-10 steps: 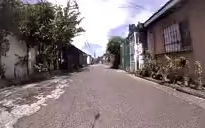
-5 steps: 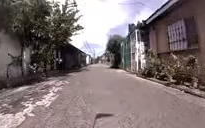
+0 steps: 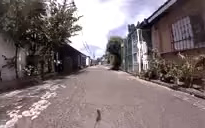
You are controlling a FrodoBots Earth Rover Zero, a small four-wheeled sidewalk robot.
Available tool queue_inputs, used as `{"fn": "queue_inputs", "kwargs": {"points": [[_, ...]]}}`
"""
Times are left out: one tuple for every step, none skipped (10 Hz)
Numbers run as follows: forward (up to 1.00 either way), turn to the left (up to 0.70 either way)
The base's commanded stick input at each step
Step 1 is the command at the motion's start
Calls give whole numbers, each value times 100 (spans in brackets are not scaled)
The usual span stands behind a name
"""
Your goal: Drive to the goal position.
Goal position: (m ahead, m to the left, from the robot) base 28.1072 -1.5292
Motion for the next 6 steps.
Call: {"fn": "queue_inputs", "kwargs": {"points": [[70,0],[70,0],[70,0],[70,0],[70,0],[70,0]]}}
